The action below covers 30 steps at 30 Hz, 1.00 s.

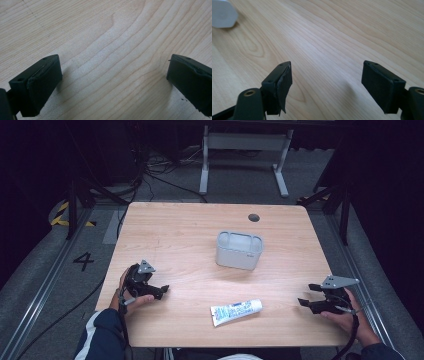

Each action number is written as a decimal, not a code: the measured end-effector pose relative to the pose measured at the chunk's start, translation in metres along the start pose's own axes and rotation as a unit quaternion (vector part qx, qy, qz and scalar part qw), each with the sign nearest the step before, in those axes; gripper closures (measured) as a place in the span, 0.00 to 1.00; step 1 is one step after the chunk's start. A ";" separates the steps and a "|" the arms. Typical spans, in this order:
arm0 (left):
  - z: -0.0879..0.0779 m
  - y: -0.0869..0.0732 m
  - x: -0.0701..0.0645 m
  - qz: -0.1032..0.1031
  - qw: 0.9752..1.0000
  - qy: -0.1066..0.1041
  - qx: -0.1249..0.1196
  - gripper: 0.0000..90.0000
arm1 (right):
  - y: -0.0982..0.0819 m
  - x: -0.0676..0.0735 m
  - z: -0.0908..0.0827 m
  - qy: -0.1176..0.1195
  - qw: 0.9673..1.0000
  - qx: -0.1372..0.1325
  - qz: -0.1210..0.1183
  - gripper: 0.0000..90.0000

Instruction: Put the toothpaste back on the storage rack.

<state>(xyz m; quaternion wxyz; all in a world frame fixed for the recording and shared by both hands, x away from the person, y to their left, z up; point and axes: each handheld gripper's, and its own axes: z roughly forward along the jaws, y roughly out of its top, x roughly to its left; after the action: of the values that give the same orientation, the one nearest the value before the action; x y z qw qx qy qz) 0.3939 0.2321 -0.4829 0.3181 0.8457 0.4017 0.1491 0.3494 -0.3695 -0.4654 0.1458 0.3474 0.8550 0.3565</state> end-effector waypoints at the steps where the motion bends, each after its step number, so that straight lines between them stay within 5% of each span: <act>1: 0.000 0.000 0.000 0.000 1.000 0.000 0.000 0.00 | 0.004 0.003 0.001 0.001 1.000 0.004 -0.008 0.28; 15: 0.000 0.000 0.000 0.000 1.000 -0.001 -0.001 0.00 | 0.036 0.032 0.010 0.050 0.996 0.012 -0.072 0.29; 30: 0.000 0.000 0.000 -0.002 1.000 0.000 0.000 0.00 | 0.071 0.065 0.027 0.094 0.986 0.029 -0.137 0.28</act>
<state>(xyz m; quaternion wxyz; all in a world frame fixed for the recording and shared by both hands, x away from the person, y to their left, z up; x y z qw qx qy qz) 0.3937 0.2319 -0.4830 0.3187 0.8450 0.4028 0.1485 0.3510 -0.2744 -0.4339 0.1023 0.1956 0.9143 0.3396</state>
